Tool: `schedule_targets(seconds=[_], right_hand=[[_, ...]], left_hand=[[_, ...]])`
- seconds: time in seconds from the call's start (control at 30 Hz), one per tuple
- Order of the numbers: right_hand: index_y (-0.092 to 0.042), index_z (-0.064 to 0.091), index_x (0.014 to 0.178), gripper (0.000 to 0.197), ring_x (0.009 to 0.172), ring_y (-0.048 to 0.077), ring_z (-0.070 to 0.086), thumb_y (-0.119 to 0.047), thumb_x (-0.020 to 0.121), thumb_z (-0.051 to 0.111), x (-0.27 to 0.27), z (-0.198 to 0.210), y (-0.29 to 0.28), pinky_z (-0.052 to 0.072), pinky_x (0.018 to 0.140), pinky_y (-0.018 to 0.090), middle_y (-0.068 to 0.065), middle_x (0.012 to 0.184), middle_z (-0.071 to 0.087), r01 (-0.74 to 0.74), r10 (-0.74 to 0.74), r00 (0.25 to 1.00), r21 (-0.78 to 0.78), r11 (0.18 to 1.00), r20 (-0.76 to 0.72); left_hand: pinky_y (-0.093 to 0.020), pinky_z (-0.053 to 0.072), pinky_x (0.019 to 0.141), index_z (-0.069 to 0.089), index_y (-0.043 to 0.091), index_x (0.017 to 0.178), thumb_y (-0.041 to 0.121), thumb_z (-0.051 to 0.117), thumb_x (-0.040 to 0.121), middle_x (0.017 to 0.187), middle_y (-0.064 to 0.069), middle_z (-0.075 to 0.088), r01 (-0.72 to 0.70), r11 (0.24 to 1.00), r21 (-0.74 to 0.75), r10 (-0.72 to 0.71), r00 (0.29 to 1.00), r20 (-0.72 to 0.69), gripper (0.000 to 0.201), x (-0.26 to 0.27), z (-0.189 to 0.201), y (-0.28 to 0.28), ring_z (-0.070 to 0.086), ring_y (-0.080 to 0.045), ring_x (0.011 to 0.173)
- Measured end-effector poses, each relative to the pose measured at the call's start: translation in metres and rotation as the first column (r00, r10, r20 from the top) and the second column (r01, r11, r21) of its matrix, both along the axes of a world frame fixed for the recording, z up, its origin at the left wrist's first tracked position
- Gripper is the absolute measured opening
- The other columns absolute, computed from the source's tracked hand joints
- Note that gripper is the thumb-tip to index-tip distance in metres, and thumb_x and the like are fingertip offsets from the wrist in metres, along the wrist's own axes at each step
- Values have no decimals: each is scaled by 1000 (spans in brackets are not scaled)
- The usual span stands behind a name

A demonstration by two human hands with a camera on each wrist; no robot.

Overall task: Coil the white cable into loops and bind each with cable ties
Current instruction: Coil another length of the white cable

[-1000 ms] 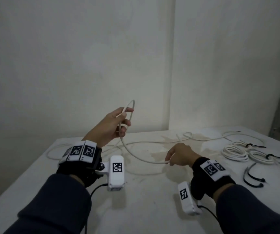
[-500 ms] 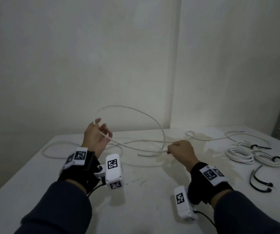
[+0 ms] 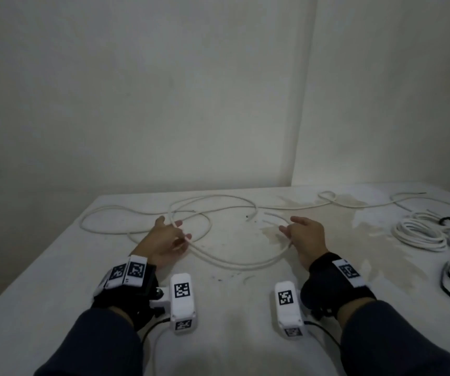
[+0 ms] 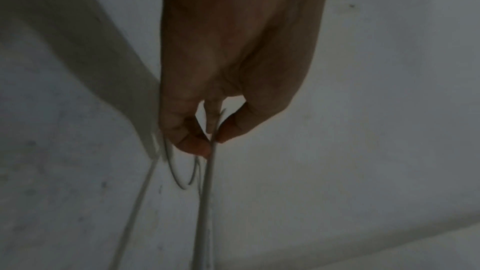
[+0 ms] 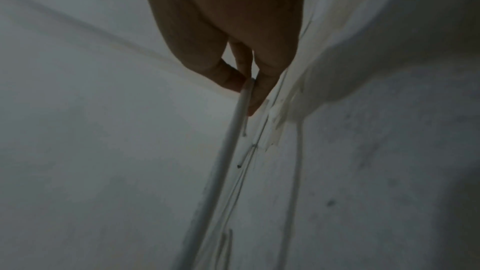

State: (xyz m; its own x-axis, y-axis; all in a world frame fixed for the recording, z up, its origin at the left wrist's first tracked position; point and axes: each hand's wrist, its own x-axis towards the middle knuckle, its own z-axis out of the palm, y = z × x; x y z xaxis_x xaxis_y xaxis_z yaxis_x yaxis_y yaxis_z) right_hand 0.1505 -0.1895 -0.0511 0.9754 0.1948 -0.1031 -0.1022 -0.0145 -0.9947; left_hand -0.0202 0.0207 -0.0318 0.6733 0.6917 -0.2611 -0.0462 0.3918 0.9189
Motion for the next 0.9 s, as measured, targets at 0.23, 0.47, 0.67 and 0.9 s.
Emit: schedule_targets(seconds=[0.23,0.47,0.67,0.9], right_hand=[[-1,48,133,50,66,13,49,17,91,27,-9,-2,15,49,48,17,13,92,47,235,12,930,618,750,-368],[-8,50,130,53,59,12,39,15,90,24,-19,-6,22,41,56,22,7,80,43,247,42,925,682,688,-377],[-3,49,125,46,55,11,37,9,86,28,-29,-2,27,32,48,21,5,73,40,161,168,918,724,671,-360],[-12,62,102,15,48,10,39,-16,88,64,-52,3,40,33,39,20,0,66,43,-195,369,907,572,797,-205]], left_hand=[[-15,53,71,56,-13,117,-1,58,90,105,-21,61,-15,998,53,8,990,140,30,-3,-17,-7,60,-18,90],[-35,57,84,7,30,152,-8,54,90,126,-12,61,184,982,44,-189,963,193,87,-2,-30,-25,66,-22,91],[-25,59,68,51,-7,120,-4,50,93,105,-22,68,89,966,-245,-3,943,332,27,5,-29,-23,71,-16,74],[-30,58,60,56,7,112,8,41,101,78,-7,52,64,953,-296,65,912,405,18,7,-25,-24,60,-15,60]])
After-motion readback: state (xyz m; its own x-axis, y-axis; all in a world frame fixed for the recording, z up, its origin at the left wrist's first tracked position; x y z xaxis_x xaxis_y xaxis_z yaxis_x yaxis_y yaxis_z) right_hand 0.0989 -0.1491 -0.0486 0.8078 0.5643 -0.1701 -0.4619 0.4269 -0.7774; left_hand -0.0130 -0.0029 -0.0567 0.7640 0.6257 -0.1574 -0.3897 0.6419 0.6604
